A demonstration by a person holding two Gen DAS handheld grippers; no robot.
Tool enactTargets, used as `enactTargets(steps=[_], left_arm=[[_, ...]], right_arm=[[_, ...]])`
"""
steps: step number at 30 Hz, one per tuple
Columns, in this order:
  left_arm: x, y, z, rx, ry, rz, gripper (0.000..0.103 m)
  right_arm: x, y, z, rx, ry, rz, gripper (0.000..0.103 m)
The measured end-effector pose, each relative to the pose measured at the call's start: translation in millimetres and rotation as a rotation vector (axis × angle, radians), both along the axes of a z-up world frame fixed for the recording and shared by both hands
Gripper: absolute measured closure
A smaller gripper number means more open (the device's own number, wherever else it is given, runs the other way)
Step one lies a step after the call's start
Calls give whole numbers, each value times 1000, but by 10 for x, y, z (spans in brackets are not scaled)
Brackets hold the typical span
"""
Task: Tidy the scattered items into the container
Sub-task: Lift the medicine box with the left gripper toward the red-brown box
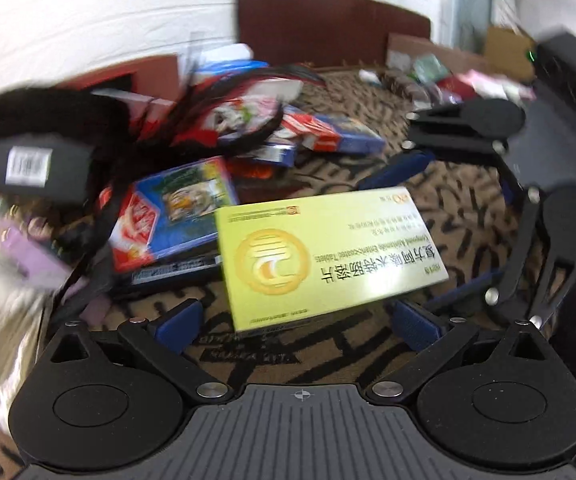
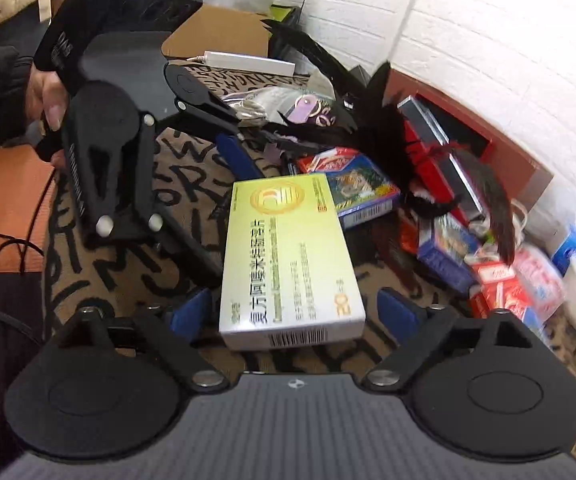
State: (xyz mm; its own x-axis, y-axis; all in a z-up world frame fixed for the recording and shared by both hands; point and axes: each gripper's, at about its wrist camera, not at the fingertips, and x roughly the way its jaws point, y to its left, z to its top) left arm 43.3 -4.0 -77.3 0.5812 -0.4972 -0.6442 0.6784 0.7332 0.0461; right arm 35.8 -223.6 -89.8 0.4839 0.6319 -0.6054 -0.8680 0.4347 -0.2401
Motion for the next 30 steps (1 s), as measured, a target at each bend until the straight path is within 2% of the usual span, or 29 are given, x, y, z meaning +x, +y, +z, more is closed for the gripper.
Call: enactTargets(steps=[2,3,7,10,14,20,30], left_arm=[[20,-63,-4,28,-15,-1,2],[14,-61,7,23,-21,-20,10],[-33,-29,10,1,-52,-44,14],[-50,-46,9,10,-72,-43,16],[-88,-134,57,35,-138,-19,17],[-107,-145,176,30,-169,8,16],[-18,-126,690,44,-260,51,16]], right_arm=[[-16,-5,-12,9,4,3,20],[-41,1,-16,4,-11,5,20],[-114,17,23,-45,-97,-8,32],[-127,2,36,-60,-120,0,32],[-133,-14,62,-50,-156,-12,32],[-188,-23,218,-26,-182,-3,32],[-70,21,658,0,-259,27,32]])
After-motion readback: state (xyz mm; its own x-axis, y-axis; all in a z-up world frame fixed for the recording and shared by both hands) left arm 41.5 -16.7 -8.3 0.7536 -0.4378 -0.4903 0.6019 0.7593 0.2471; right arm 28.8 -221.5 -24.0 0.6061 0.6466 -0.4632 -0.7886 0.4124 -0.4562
